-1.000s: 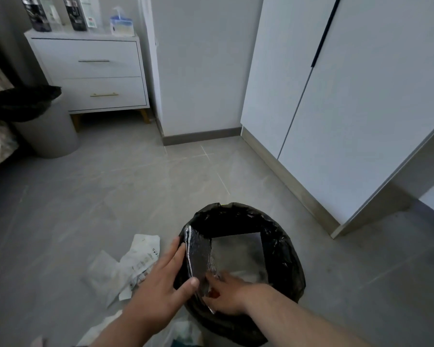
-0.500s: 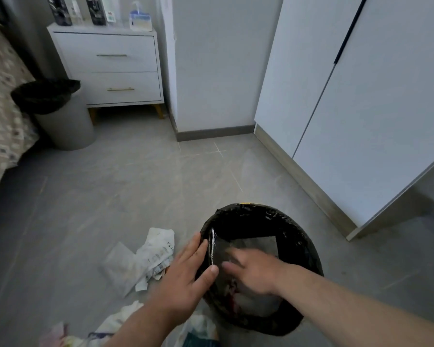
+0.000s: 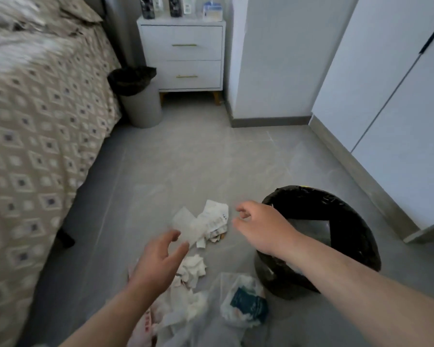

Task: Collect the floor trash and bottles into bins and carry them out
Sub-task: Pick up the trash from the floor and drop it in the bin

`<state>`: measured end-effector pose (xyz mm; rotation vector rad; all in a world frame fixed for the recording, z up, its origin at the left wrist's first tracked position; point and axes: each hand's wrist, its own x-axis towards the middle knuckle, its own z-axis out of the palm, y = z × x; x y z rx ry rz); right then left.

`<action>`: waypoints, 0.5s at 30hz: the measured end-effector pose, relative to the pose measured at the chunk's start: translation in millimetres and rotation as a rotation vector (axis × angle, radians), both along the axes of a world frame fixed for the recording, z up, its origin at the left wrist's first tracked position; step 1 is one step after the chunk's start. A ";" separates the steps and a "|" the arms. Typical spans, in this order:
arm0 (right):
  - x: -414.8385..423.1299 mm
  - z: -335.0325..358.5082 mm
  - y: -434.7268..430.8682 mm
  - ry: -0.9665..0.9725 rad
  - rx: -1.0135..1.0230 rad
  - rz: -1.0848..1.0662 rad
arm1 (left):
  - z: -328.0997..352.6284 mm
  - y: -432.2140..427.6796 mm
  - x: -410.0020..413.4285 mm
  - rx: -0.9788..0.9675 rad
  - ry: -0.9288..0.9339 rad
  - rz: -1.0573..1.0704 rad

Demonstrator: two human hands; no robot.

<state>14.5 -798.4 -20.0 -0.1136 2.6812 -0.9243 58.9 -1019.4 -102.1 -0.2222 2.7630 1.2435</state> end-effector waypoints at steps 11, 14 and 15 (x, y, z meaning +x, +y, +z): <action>1.1 -148.8 -37.0 -0.414 0.151 -0.028 | -102.7 -40.5 -11.2 -0.118 -0.294 0.039; 12.8 -183.1 -31.5 -0.511 0.300 -0.028 | -121.4 -44.2 -9.8 -0.217 -0.371 0.046; 17.6 -192.0 -29.6 -0.518 0.368 -0.019 | -127.7 -47.9 -7.1 -0.275 -0.384 0.063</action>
